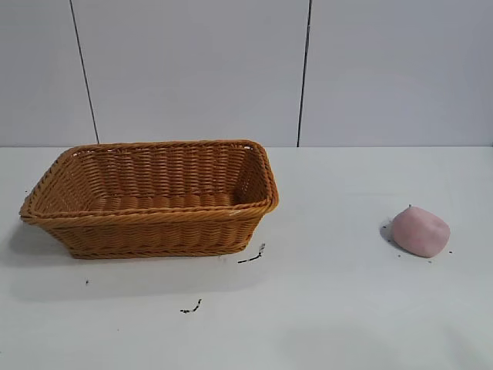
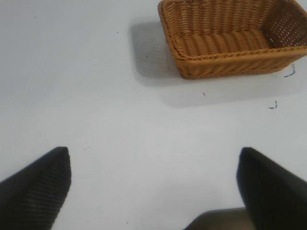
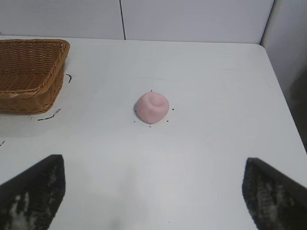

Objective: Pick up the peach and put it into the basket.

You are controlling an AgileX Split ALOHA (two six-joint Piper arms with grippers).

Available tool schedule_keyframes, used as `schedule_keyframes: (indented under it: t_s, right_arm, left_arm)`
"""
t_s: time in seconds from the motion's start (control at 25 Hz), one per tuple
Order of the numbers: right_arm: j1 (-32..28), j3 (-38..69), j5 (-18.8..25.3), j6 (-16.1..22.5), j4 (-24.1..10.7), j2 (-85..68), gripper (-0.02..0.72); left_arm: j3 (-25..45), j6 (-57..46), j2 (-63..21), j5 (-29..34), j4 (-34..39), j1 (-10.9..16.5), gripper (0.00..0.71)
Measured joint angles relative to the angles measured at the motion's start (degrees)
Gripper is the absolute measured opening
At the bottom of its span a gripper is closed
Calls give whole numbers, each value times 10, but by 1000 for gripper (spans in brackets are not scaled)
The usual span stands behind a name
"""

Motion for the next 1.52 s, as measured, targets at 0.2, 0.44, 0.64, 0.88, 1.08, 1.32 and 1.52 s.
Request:
schedule_keyframes:
  t_s: [0.2,0.44,0.64,0.88,1.08,1.32,1.52]
  right_arm:
    - [0,0,0,0,0,0,689]
    - [0,0,0,0,0,0,689]
    - [0,-19,-8,0,0,67,689]
    - [0,-71,-58,0,2,289,689]
    - [0,-143,-78,0,17,500,689]
    - [0,-263,-80,0,23,754,689]
    - [0,-368,-67,0,24,910,689]
  left_arm:
    - [0,0,0,0,0,0,692]
    - [0,0,0,0,0,0,692]
    - [0,0,0,0,0,0,692]
    - [0,0,0,0,0,0,692]
    - [0,0,0,0,0,0,692]
    - [0,0,0,0,0,0,692]
    - [0,0,0,0,0,0,692]
